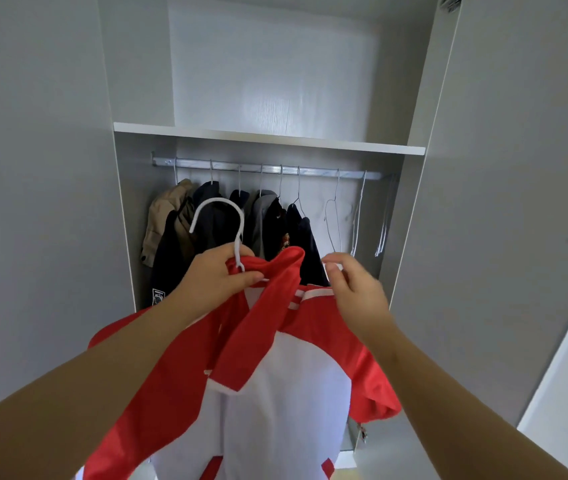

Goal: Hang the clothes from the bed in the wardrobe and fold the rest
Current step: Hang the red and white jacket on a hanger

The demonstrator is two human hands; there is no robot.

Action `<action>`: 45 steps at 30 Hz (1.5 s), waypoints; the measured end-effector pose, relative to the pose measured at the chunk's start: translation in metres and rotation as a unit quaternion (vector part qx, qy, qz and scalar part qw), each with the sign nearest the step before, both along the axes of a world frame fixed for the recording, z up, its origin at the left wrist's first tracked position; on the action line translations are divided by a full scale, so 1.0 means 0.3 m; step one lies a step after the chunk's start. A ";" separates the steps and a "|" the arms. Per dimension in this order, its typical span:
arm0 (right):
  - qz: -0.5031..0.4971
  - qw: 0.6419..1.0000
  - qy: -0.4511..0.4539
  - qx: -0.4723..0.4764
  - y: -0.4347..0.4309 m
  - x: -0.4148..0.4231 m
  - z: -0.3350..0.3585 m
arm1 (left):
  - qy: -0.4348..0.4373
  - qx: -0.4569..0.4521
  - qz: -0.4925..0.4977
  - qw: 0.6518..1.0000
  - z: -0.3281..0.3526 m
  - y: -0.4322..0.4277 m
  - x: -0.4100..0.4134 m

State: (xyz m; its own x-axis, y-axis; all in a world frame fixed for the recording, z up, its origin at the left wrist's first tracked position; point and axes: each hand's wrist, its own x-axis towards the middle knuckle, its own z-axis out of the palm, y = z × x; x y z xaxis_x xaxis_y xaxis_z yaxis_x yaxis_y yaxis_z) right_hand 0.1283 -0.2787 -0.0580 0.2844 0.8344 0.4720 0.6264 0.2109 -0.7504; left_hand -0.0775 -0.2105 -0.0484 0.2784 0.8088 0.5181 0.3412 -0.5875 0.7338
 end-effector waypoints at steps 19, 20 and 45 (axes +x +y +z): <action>0.028 0.967 -0.207 -0.144 0.028 0.061 -0.138 | 0.143 -0.075 0.152 0.975 0.037 0.029 -0.024; 0.021 0.970 -0.193 -0.145 0.031 0.053 -0.139 | 0.032 -0.167 0.127 0.977 0.026 0.014 0.008; -0.186 0.915 -0.272 -0.232 -0.052 0.238 -0.119 | 0.206 0.068 0.082 0.973 -0.031 0.044 0.113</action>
State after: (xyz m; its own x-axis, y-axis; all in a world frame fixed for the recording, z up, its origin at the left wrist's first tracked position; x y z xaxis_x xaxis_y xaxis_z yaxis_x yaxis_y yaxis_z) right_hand 0.1998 -0.2944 -0.0936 0.4176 0.8745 0.2467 0.8977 -0.3551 -0.2608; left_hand -0.0436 -0.1972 -0.0576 0.3577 0.7920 0.4948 0.6871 -0.5820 0.4349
